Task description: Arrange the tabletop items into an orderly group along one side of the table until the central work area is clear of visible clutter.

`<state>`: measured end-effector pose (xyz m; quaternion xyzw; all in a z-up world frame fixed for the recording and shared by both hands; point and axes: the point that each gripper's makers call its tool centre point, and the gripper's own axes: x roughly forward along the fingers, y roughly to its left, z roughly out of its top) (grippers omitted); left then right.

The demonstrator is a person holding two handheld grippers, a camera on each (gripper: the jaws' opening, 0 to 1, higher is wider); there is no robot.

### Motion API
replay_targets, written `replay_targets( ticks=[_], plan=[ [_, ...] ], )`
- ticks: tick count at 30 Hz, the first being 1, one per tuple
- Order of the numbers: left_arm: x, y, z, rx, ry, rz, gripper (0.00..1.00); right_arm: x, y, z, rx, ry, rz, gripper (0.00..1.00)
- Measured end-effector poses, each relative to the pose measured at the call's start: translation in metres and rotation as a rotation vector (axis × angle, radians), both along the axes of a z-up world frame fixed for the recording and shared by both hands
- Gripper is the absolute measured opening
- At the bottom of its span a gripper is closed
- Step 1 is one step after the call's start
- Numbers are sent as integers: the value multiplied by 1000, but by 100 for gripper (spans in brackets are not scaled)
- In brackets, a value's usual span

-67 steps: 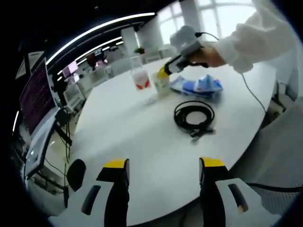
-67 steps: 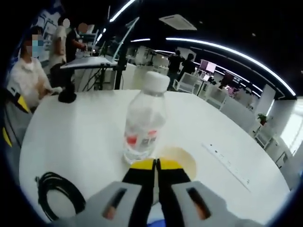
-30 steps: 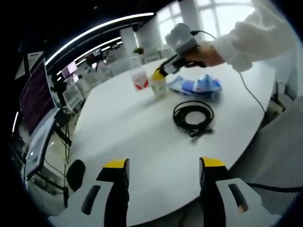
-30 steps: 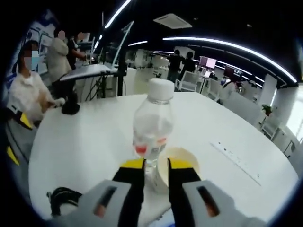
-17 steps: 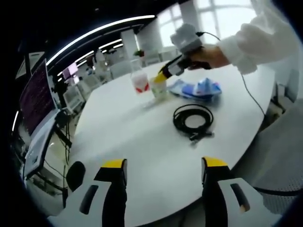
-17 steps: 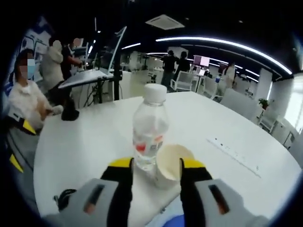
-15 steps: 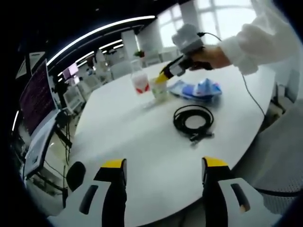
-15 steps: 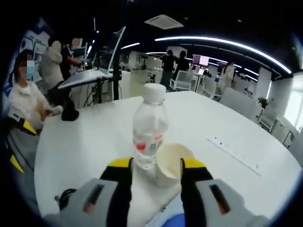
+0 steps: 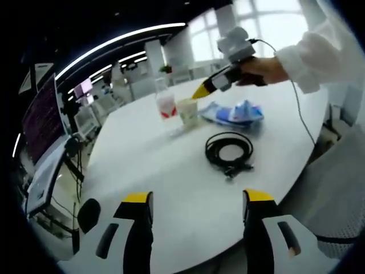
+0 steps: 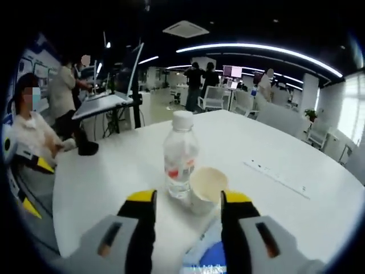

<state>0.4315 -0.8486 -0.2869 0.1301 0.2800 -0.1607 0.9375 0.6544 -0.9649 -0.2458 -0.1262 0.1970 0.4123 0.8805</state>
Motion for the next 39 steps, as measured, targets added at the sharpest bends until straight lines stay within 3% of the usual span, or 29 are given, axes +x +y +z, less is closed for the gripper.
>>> replay_targets(
  ticks=[8,20,22,25,39],
  plan=[
    [-2,-7,2,-15,-5,-27,59,-17,-29,7,21,4,-49,42],
    [-2,-17,12,-75,-37,-62,59,-61,-88,10,40,44,-187,42],
    [-3,-14,6,-77,1,-48,60,-67,-94,13,40,47,-200,42],
    [-2,-16,9,-133,0,-42,62,-70,-111,14,38,42,-225,42],
    [-7,-26,10,-111,8,-98,67,-97,-134,30,33,43,-304,42]
  ],
)
